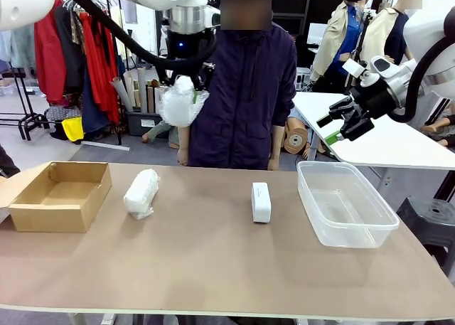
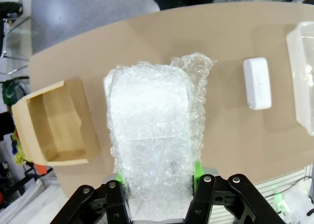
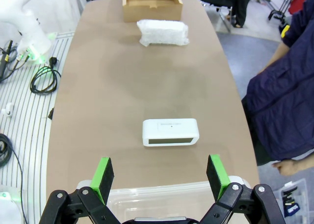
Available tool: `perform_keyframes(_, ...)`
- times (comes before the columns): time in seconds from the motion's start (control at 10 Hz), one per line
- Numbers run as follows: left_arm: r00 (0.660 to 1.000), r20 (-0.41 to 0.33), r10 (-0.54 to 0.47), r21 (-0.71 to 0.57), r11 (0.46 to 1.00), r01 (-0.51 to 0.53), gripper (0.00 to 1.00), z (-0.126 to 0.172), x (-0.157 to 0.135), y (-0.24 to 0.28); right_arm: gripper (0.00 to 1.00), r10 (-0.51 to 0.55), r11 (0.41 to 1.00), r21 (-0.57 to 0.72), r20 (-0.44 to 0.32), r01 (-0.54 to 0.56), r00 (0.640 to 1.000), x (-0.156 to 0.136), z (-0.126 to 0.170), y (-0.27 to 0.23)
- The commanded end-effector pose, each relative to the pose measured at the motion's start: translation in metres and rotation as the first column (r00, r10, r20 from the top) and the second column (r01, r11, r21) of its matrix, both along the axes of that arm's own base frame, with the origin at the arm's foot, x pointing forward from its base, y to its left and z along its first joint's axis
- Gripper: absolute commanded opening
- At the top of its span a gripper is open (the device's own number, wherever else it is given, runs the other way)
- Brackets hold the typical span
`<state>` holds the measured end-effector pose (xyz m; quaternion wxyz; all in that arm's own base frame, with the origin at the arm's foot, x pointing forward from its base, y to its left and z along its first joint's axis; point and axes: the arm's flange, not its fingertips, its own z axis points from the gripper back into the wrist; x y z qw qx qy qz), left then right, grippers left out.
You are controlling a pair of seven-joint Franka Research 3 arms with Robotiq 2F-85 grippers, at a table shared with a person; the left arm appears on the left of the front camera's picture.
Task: Separate and place wrapped and unwrapped clocks.
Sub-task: If the picked Digital clock is wrapped, place it in the Package Box ; if not, place it in the Organizing box.
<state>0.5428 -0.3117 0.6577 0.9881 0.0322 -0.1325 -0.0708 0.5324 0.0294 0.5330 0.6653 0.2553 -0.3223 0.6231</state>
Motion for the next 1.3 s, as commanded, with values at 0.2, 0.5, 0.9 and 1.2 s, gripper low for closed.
perform_keyframes(0.2, 0.991, -0.047, 0.123, 0.136, 0.984, -0.116, 0.0, -0.042, -0.011, 0.057, 1.0, 0.002, 1.0, 0.006, 0.003, -0.002, 1.0, -0.001, 0.002, 0.001)
perform_keyframes(0.5, 0.977, -0.044, 0.206, 0.223, 0.956, -0.192, 0.0, -0.076, -0.016, 0.101, 1.0, 0.002, 1.0, 0.006, 0.003, -0.002, 1.0, -0.001, 0.002, 0.001)
perform_keyframes(0.9, 0.956, -0.03, 0.291, 0.239, 0.931, -0.276, 0.0, -0.123, -0.01, 0.174, 1.0, 0.002, 1.0, 0.006, 0.003, -0.002, 1.0, -0.001, 0.002, 0.001)
perform_keyframes(1.2, 0.97, -0.045, 0.24, 0.164, 0.959, -0.229, 0.0, -0.155, -0.002, 0.227, 1.0, 0.002, 1.0, 0.006, 0.003, -0.002, 1.0, -0.001, 0.002, 0.001)
